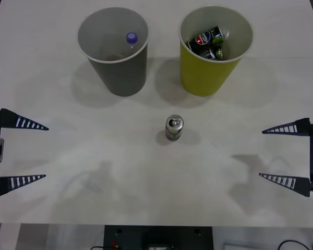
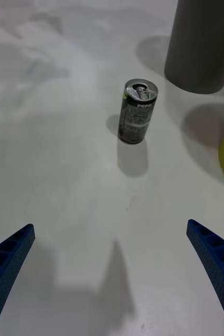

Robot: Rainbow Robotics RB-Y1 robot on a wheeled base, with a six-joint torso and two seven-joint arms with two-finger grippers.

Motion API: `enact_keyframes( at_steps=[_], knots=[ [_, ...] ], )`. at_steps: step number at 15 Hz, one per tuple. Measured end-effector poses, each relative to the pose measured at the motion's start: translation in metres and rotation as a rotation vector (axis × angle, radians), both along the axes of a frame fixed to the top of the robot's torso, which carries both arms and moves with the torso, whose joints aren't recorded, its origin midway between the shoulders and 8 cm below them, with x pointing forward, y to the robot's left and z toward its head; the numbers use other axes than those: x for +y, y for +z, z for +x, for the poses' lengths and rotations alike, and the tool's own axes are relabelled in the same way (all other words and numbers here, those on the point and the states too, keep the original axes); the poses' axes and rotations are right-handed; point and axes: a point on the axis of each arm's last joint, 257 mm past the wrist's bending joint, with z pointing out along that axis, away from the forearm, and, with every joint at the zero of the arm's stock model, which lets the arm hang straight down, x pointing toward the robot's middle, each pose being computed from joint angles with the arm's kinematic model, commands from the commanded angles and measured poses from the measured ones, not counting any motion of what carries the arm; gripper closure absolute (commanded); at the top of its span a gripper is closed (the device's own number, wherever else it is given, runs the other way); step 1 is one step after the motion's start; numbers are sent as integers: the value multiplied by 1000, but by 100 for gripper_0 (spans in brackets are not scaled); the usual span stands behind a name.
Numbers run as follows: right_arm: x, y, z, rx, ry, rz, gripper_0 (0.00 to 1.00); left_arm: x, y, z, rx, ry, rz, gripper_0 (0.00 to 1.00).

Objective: Put the can into the green bin and the plastic bottle into the gray bin

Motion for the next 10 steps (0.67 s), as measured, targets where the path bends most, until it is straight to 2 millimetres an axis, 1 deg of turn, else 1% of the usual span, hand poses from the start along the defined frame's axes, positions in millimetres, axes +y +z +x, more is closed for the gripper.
enact_keyframes(
  at_steps=[5, 10],
  knots=[
    [7, -19, 12, -5, 25, 76, 0, 0, 0, 0, 0, 0, 0, 0],
    [25, -36, 26, 20, 15, 170, 0, 0, 0, 0, 0, 0, 0, 0]
  ],
)
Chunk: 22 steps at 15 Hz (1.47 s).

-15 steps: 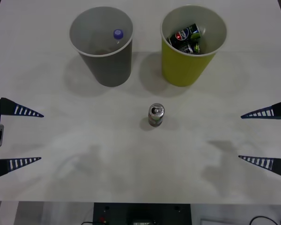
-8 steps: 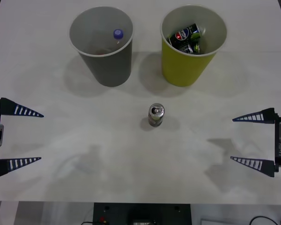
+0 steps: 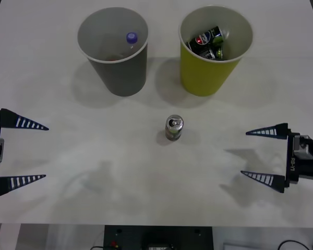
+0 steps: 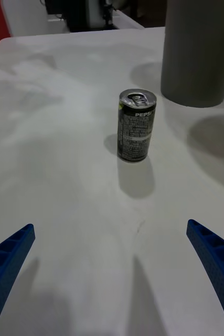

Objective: Put the can into the green bin and the plastic bottle into the gray bin

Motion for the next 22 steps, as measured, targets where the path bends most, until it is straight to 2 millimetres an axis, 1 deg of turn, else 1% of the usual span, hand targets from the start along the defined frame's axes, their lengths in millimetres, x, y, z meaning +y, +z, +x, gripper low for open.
enact_keyframes(
  at_steps=[7, 13, 18, 22],
  knots=[
    [33, -21, 18, 52, -19, 159, 0, 0, 0, 0, 0, 0, 0, 0],
    [62, -33, 34, 54, -29, 213, 0, 0, 0, 0, 0, 0, 0, 0],
    [96, -44, 52, 53, -62, 256, 0, 0, 0, 0, 0, 0, 0, 0],
    [118, -45, 65, 32, -88, 263, 0, 0, 0, 0, 0, 0, 0, 0]
  ],
)
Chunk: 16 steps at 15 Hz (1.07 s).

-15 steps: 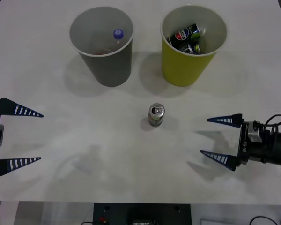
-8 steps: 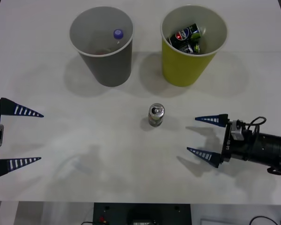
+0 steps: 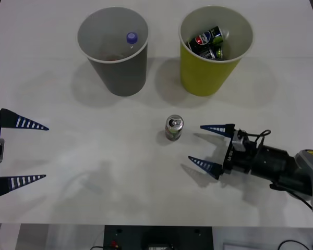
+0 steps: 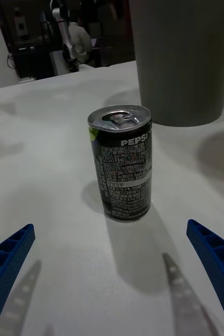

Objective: Put the can into the green bin and the plastic bottle into the gray bin

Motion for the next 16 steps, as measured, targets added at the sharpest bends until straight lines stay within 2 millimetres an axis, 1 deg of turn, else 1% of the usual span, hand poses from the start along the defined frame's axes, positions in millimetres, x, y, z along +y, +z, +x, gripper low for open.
enact_keyframes(
  at_steps=[4, 16],
  knots=[
    [21, -1, 10, -7, -22, 8, 0, 0, 0, 0, 0, 0, 0, 0],
    [68, 7, 40, -29, -98, 36, 0, 0, 0, 0, 0, 0, 0, 0]
  ],
)
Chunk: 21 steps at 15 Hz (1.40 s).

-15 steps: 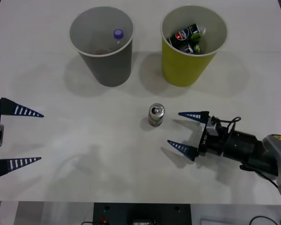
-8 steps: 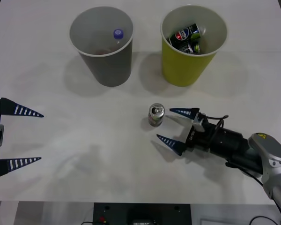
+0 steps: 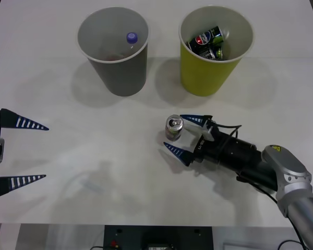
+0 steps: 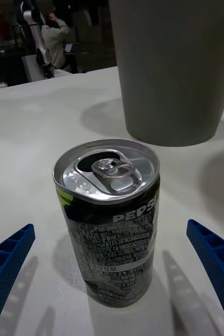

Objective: Put the can into the green bin and the plastic bottle into the gray bin

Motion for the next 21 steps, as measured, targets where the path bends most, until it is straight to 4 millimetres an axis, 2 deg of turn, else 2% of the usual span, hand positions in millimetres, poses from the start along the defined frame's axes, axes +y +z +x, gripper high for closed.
enact_keyframes(
  at_steps=[7, 8, 9, 10, 11, 21],
  knots=[
    [14, 4, 9, -5, -18, -1, 0, 0, 0, 0, 0, 0, 0, 0],
    [14, 4, 9, -5, -19, -1, 11, 0, 0, 0, 0, 0, 0, 0],
    [14, 3, 9, -6, -19, -2, 42, 0, 0, 0, 0, 0, 0, 0],
    [14, 3, 9, -7, -18, -3, 97, 0, 0, 0, 0, 0, 0, 0],
    [15, 4, 9, -9, -16, -3, 100, 0, 0, 0, 0, 0, 0, 0],
    [19, 3, 5, -8, 2, -2, 100, 0, 0, 0, 0, 0, 0, 0]
  ],
)
